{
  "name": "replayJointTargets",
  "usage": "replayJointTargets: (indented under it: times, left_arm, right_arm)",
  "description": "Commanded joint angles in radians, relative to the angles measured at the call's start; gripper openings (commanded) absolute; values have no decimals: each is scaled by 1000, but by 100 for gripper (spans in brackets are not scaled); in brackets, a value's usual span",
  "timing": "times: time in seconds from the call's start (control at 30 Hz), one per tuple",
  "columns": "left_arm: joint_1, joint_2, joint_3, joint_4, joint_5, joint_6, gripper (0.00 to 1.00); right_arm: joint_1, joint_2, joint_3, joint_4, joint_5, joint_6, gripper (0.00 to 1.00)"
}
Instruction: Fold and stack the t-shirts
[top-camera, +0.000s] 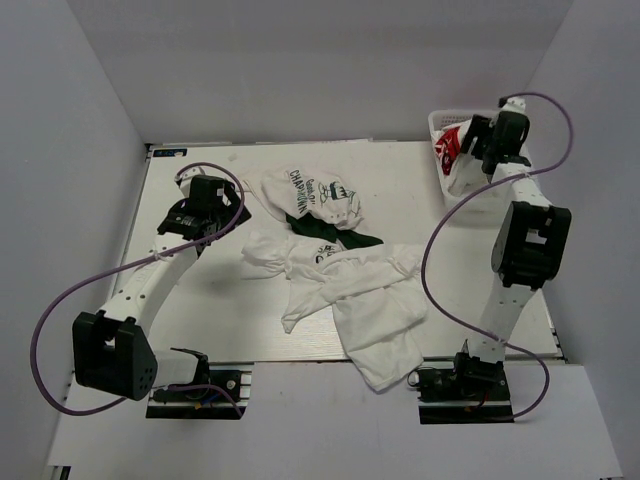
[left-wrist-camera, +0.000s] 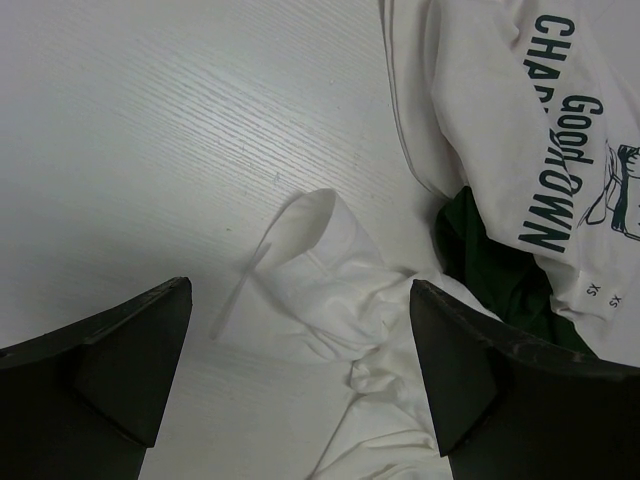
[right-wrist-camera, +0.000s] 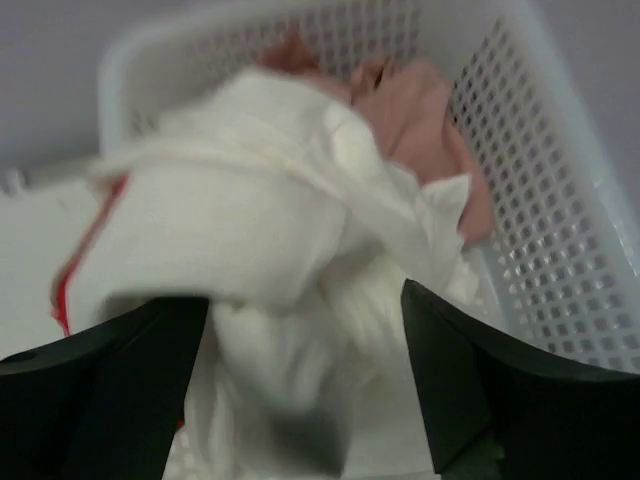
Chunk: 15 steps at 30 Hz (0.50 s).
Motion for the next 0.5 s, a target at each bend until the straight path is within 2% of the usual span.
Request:
replayJointTargets:
  times: [0.0, 0.1, 0.27, 0.37, 0.43, 0.47]
  left_arm:
    - [-3, -23, 41, -16, -5, 22, 100]
    - [-3, -35, 29, -7, 7, 40, 100]
    - [-3, -57, -5, 13, 16, 56, 100]
    - [-3, -67, -17, 13, 37, 67, 100]
    - [-13, -96, -28, 13, 65, 67, 100]
    - [-13, -109, -41, 13, 65, 67, 100]
  right_arm:
    - [-1, 18, 84, -126, -70, 67, 87]
    - [39, -36, 98, -191, -29, 0, 90]
    - [140, -319, -46, -252, 80, -69, 90]
    - [278, -407, -109, -289, 83, -80, 90]
    - [336, -419, -149, -289, 68, -166, 90]
    - [429, -406, -154, -299, 57, -178, 90]
